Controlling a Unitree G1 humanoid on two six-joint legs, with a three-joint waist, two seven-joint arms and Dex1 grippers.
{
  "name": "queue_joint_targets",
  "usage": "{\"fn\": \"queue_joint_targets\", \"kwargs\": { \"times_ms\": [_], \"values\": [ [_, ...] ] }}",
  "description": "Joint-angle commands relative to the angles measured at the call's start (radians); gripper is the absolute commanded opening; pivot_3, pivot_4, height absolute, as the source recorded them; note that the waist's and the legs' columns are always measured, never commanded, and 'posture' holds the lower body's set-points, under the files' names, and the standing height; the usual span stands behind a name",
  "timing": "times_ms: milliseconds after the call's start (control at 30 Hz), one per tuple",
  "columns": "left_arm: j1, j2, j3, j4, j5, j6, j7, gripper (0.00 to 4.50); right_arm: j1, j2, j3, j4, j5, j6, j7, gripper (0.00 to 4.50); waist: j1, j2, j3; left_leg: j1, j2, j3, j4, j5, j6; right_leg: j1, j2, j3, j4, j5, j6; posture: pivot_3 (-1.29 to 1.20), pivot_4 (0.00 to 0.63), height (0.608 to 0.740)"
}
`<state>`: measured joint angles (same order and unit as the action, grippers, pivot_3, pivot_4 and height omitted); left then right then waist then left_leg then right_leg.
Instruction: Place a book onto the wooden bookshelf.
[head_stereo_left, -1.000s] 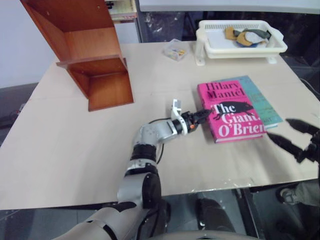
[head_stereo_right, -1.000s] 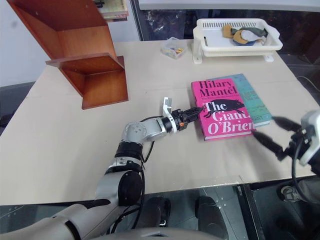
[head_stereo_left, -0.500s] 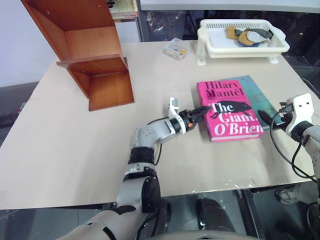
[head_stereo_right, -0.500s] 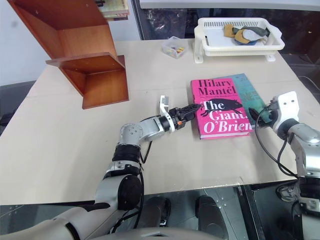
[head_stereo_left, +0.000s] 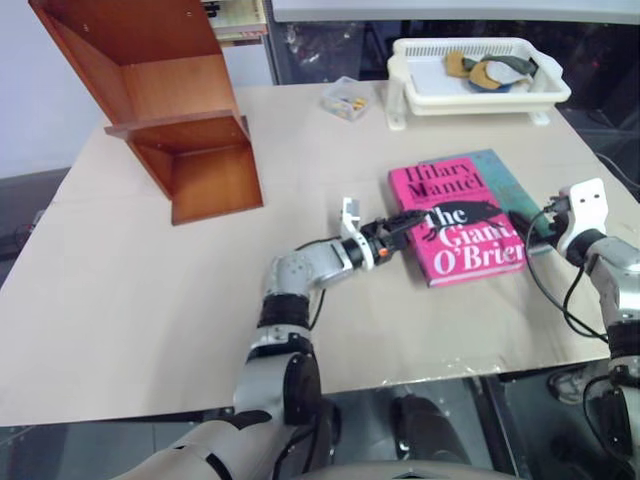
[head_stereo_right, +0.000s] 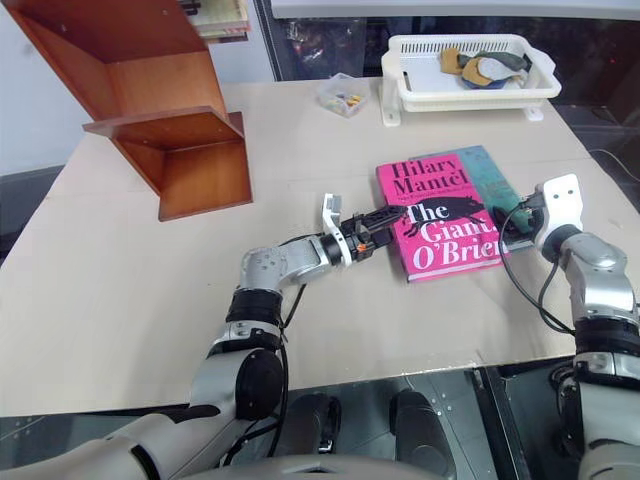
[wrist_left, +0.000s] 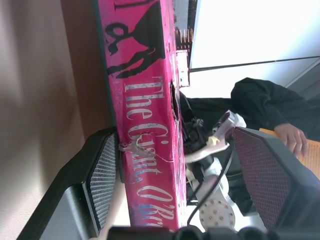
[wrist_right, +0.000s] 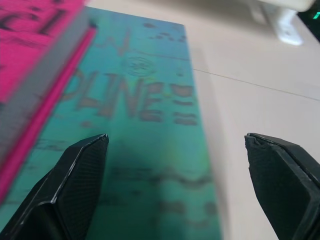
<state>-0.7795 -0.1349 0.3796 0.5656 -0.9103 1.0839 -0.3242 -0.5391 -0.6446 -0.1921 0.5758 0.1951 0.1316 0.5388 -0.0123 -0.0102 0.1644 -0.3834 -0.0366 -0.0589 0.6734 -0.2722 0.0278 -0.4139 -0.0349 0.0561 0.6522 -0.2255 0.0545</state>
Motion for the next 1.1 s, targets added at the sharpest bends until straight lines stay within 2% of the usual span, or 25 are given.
{"fn": "queue_joint_targets", "kwargs": {
  "times_ms": [33, 133, 300, 467, 600, 1100],
  "values": [
    [-0.03, -0.049, -0.01, -0.003, -0.024, 0.003, -0.022, 3.83, -0.023, -0.008, -0.014, 0.022, 0.005, -0.042, 0.038, 4.5, -0.001, 0.0, 0.0, 0.0, 0.0, 0.0, 0.0, 0.0, 0.0, 0.0, 0.0, 0.0, 0.0, 0.0, 0.0, 0.0, 0.15, 0.74],
    [-0.021, -0.05, -0.011, -0.019, -0.034, 0.016, -0.028, 3.83, 0.001, 0.006, -0.01, -0.022, 0.055, -0.036, 0.146, 4.5, -0.002, 0.0, 0.0, 0.0, 0.0, 0.0, 0.0, 0.0, 0.0, 0.0, 0.0, 0.0, 0.0, 0.0, 0.0, 0.0, 0.15, 0.74],
    [-0.013, -0.051, -0.015, -0.027, -0.036, 0.025, -0.028, 3.83, 0.009, 0.013, -0.018, -0.043, 0.078, -0.029, 0.192, 4.5, -0.002, 0.0, 0.0, 0.0, 0.0, 0.0, 0.0, 0.0, 0.0, 0.0, 0.0, 0.0, 0.0, 0.0, 0.0, 0.0, 0.15, 0.74],
    [-0.014, -0.05, -0.016, -0.037, -0.052, 0.047, -0.044, 3.83, -0.03, 0.007, -0.028, 0.027, 0.033, -0.062, 0.114, 4.5, -0.002, 0.0, 0.0, 0.0, 0.0, 0.0, 0.0, 0.0, 0.0, 0.0, 0.0, 0.0, 0.0, 0.0, 0.0, 0.0, 0.15, 0.74],
    [-0.015, -0.051, -0.019, -0.036, -0.052, 0.048, -0.046, 3.83, 0.004, 0.021, -0.005, -0.062, 0.089, -0.023, 0.235, 4.5, -0.002, 0.0, 0.0, 0.0, 0.0, 0.0, 0.0, 0.0, 0.0, 0.0, 0.0, 0.0, 0.0, 0.0, 0.0, 0.0, 0.15, 0.74],
    [-0.01, -0.048, -0.036, -0.034, -0.049, 0.05, -0.053, 3.83, -0.006, 0.05, 0.012, -0.064, 0.068, -0.052, 0.262, 4.5, -0.002, 0.0, 0.0, 0.0, 0.0, -0.001, 0.0, 0.0, 0.0, 0.0, 0.0, 0.0, 0.0, 0.0, 0.0, 0.0, 0.15, 0.74]
  ]
}}
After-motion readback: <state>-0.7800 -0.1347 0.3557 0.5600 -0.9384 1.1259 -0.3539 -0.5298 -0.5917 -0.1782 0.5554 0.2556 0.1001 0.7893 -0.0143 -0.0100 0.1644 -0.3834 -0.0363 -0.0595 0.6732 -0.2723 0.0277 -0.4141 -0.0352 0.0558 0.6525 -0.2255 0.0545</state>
